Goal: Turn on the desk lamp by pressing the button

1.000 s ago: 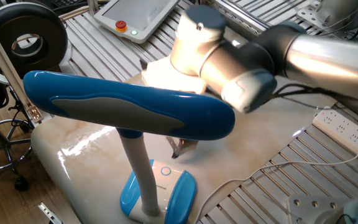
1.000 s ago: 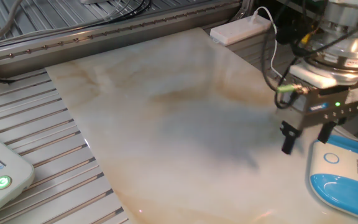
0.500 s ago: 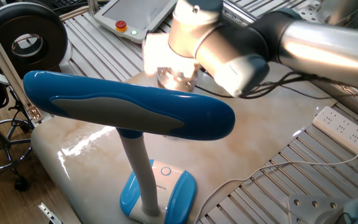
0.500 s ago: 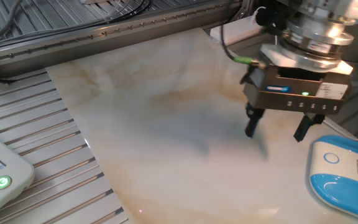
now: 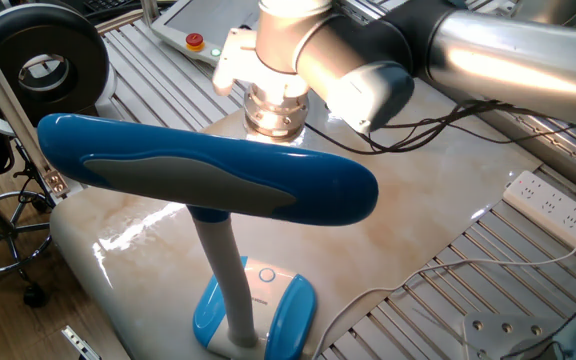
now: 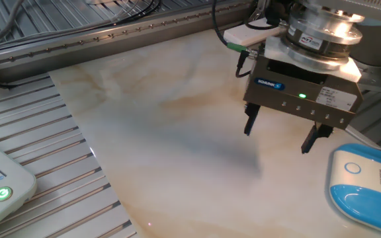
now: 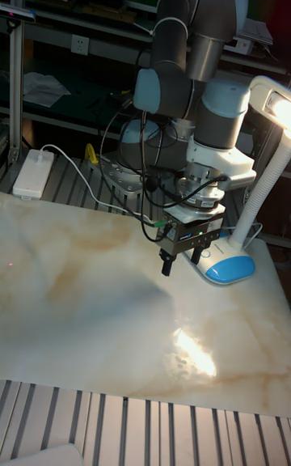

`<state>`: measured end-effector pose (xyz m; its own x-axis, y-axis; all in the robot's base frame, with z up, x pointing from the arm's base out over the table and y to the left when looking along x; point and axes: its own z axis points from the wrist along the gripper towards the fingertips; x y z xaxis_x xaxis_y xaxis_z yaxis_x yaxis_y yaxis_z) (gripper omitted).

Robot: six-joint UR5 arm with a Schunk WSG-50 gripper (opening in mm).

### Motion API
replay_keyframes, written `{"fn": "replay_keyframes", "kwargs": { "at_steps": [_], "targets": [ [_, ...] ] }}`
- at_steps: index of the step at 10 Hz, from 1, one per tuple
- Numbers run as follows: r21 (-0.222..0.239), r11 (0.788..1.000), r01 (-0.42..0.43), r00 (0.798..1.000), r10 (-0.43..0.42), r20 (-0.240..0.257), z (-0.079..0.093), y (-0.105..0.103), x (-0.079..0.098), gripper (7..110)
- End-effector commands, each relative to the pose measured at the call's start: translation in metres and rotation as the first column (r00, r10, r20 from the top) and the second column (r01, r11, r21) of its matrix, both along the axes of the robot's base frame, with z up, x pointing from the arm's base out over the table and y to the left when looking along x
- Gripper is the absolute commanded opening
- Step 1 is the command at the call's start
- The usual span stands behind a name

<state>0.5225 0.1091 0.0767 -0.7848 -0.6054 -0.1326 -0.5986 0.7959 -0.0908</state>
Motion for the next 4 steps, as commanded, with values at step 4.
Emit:
{"fn": "replay_keyframes", "kwargs": {
  "at_steps": [4],
  "targets": [
    [0.015, 0.999, 0.042, 0.999, -0.042, -0.005, -0.0090, -0.0057, 0.0051, 88]
  ]
}}
